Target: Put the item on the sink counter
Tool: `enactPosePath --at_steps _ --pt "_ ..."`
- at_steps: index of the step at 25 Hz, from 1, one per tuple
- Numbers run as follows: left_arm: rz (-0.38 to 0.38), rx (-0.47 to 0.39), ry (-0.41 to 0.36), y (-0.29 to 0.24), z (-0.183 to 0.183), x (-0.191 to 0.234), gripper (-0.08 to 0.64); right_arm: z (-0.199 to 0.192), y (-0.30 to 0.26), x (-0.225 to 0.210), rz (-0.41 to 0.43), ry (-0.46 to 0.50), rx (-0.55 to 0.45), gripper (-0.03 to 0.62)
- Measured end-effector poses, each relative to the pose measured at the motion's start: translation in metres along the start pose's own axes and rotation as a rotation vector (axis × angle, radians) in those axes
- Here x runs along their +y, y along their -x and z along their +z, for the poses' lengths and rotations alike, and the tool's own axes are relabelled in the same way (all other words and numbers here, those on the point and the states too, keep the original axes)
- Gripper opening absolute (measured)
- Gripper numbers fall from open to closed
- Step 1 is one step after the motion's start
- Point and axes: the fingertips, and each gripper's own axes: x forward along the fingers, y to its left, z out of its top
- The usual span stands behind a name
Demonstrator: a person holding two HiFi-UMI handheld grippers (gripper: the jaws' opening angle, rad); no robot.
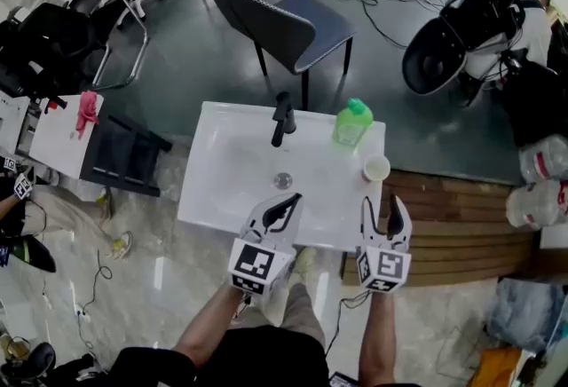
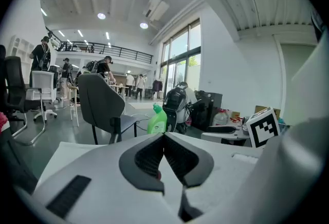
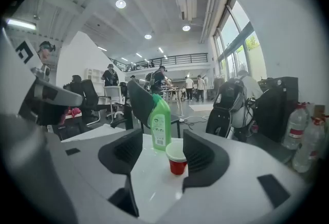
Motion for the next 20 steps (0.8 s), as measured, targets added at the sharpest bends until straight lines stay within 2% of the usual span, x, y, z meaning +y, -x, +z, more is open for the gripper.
enactPosePath --at_steps 6,20 --pt "-0.016 -0.062 -0.031 0.045 0.023 -0.004 0.002 0.030 0.040 0.033 -0.010 0.024 -0.049 0.213" --pt "-0.041 -0.152 -0.083 0.146 0.047 -0.012 0.002 0.075 0.131 0.098 -0.038 0.036 -0.138 0.166"
